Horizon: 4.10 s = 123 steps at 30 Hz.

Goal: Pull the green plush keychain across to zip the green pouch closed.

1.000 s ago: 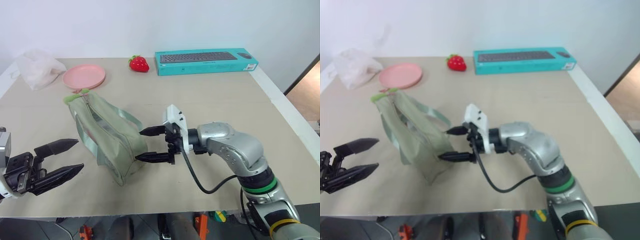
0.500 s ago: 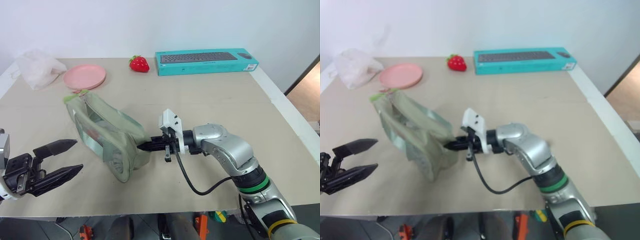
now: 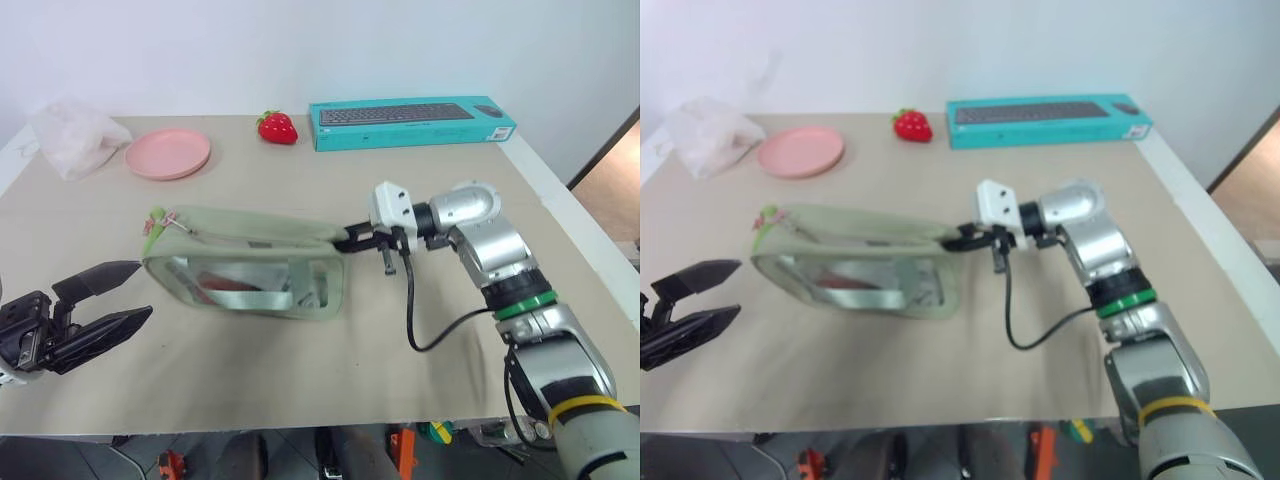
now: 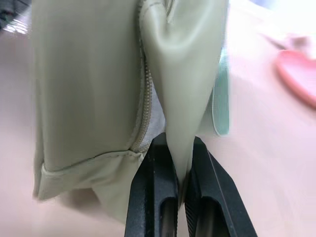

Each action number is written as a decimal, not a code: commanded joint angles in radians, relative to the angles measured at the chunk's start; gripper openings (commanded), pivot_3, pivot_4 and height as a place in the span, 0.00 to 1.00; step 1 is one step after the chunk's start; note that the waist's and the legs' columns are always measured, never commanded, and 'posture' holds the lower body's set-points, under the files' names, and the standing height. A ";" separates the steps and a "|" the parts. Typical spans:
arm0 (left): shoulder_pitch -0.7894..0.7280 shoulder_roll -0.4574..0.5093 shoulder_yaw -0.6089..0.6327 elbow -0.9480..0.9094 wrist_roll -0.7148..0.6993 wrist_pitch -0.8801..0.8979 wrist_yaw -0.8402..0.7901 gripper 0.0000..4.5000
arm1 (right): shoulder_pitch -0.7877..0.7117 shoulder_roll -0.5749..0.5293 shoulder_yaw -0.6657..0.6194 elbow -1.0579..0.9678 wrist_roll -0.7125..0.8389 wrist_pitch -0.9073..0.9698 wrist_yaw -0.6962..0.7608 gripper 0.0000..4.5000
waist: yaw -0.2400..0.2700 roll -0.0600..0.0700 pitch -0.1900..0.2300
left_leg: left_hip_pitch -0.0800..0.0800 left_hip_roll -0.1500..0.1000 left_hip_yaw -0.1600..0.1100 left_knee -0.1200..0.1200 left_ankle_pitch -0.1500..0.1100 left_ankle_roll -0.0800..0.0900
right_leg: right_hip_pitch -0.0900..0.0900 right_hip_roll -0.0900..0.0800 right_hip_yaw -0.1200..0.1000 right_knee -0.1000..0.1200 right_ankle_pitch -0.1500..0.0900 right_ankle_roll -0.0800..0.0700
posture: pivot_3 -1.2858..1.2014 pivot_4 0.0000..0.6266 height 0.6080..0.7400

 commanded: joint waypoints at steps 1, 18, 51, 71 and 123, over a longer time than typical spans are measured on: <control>-0.001 0.013 0.043 0.000 -0.028 0.007 0.007 0.99 | -0.068 0.051 -0.053 0.038 0.051 -0.057 0.080 0.01 | -0.002 0.001 0.000 | 0.000 0.001 0.000 -0.001 0.000 0.000 | -0.001 0.001 0.000 0.000 0.000 -0.001 | 0.52 0.24 1.00; -0.083 0.064 0.016 0.022 -0.043 0.037 0.037 0.99 | -0.035 0.106 -0.123 0.027 0.021 0.011 -0.029 0.08 | -0.004 0.001 0.001 | 0.004 0.005 0.000 -0.004 0.001 -0.001 | -0.001 0.005 0.001 0.002 0.001 -0.005 | 0.52 0.24 1.00; -0.103 0.071 0.016 0.020 -0.058 0.087 0.040 0.99 | 0.055 0.080 -0.129 -0.021 -0.009 0.083 -0.042 1.00 | -0.001 0.001 0.001 | 0.004 0.009 0.001 -0.004 0.001 -0.001 | -0.001 0.009 0.001 0.002 0.001 -0.006 | 0.52 0.24 1.00; -0.032 0.025 0.052 0.074 -0.034 0.068 0.029 0.99 | 0.137 -0.119 -0.298 -0.633 0.424 0.611 -0.120 1.00 | -0.001 0.002 0.001 | 0.008 0.012 0.002 -0.009 0.000 -0.001 | -0.001 0.013 0.002 0.002 -0.001 -0.011 | 0.52 0.24 1.00; -0.086 -0.036 0.082 0.169 -0.109 0.055 0.201 0.99 | 0.182 -0.030 -0.067 -0.355 0.026 0.173 -0.095 0.01 | 0.001 0.000 0.001 | 0.011 0.015 0.002 -0.009 -0.001 -0.005 | 0.001 0.018 0.002 0.002 -0.002 -0.013 | 0.52 0.24 1.00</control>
